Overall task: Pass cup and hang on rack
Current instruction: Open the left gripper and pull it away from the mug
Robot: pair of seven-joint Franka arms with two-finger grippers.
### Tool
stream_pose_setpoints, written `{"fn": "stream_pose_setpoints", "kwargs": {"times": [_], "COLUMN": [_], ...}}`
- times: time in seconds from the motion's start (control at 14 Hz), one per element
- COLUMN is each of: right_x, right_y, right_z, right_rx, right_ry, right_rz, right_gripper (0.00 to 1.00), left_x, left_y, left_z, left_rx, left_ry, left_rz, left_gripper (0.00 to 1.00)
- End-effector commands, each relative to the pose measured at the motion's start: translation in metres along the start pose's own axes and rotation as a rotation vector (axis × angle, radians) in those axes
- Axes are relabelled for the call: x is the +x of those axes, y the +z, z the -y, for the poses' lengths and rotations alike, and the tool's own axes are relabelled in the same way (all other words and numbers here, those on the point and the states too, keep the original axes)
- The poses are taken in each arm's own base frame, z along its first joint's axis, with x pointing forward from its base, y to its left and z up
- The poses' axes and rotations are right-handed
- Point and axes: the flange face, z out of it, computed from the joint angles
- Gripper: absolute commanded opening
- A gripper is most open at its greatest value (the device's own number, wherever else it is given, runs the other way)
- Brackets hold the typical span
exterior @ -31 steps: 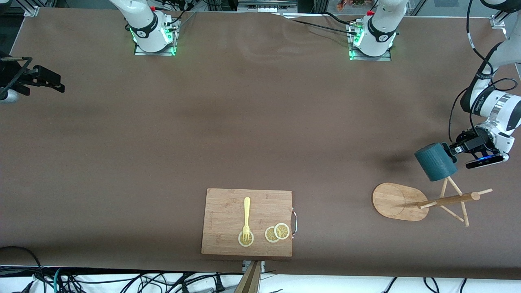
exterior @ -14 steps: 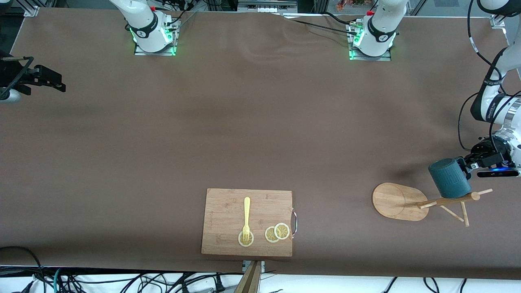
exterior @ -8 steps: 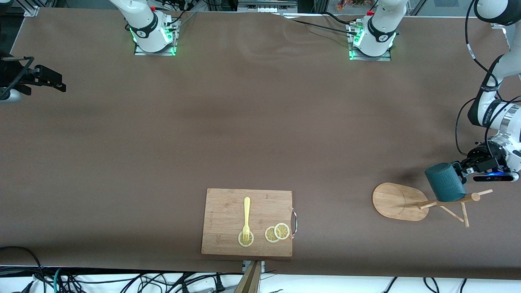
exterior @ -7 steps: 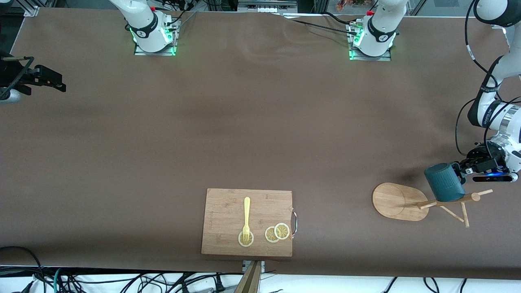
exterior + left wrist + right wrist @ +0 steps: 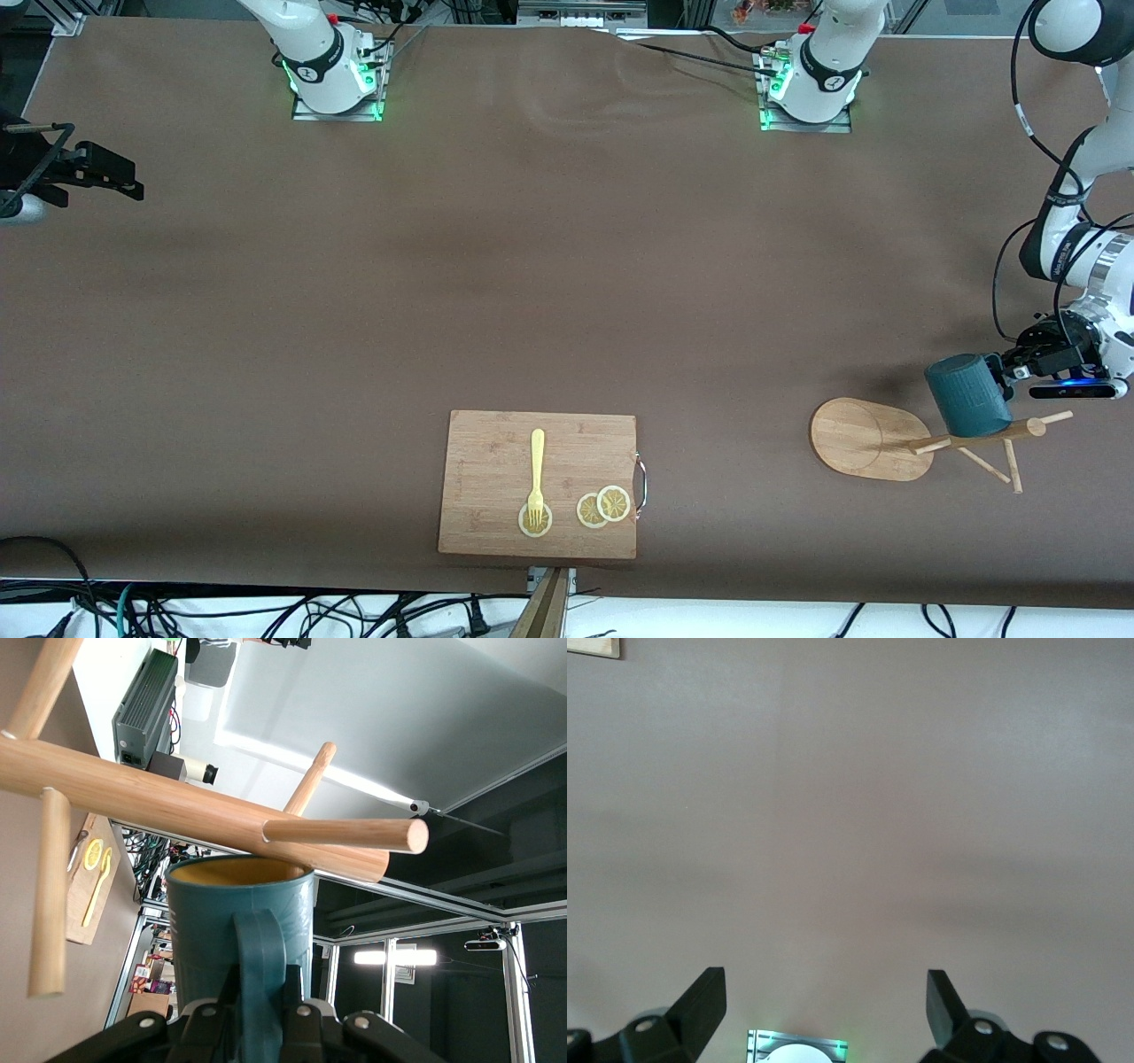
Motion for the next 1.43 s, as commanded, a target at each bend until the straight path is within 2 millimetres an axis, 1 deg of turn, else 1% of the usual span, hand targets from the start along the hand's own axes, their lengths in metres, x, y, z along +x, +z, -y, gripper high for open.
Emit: {"fn": "stream_pose_setpoints", "kwargs": {"times": [0.0,0.21,0.36,0.5,0.72,0.79,0.93,1.0,1.07,1.15,1.22,1.29,1.36], "right_x": [-0.003,-0.004,-0.004,-0.003,-0.004,-0.004,-0.003,-0.003,-0.003,-0.003,-0.003,-0.003,-0.003], "right_y": [-0.006,-0.005,-0.005,-0.006,-0.005,-0.005,-0.006,-0.006,-0.006,-0.006,-0.006,-0.006,-0.006], "right_z": [0.002,0.002,0.002,0.002,0.002,0.002,0.002,0.002,0.002,0.002,0.002,0.002,0.002], "right_rx": [0.013,0.012,0.013,0.013,0.013,0.013,0.013,0.013,0.013,0.013,0.013,0.013,0.013], "right_ry": [0.008,0.008,0.008,0.008,0.008,0.008,0.008,0.008,0.008,0.008,0.008,0.008,0.008], "right_rz": [-0.004,-0.002,-0.003,-0.004,-0.003,-0.003,-0.004,-0.004,-0.004,-0.004,-0.004,-0.004,-0.004], "right_gripper": [1.00,1.00,1.00,1.00,1.00,1.00,1.00,1.00,1.00,1.00,1.00,1.00,1.00], "left_x": [0.009,0.011,0.010,0.005,0.001,-0.002,-0.007,-0.008,-0.011,-0.016,-0.023,-0.030,-0.036], "left_y": [-0.009,-0.010,-0.014,-0.032,-0.050,-0.060,-0.085,-0.099,-0.113,-0.127,-0.134,-0.135,-0.143], "left_z": [0.001,-0.004,-0.002,0.001,-0.007,-0.009,-0.022,-0.030,-0.046,-0.071,-0.099,-0.127,-0.152], "left_rx": [0.024,0.025,0.032,0.105,0.202,0.239,0.343,0.405,0.478,0.559,0.625,0.684,0.744], "left_ry": [0.009,0.014,0.018,0.012,0.112,0.149,0.267,0.320,0.358,0.381,0.400,0.417,0.434], "left_rz": [-0.004,-0.005,-0.003,0.011,0.074,0.091,0.154,0.188,0.215,0.250,0.295,0.340,0.358], "left_gripper": [1.00,1.00,1.00,1.00,1.00,1.00,1.00,1.00,1.00,1.00,1.00,1.00,1.00]}}
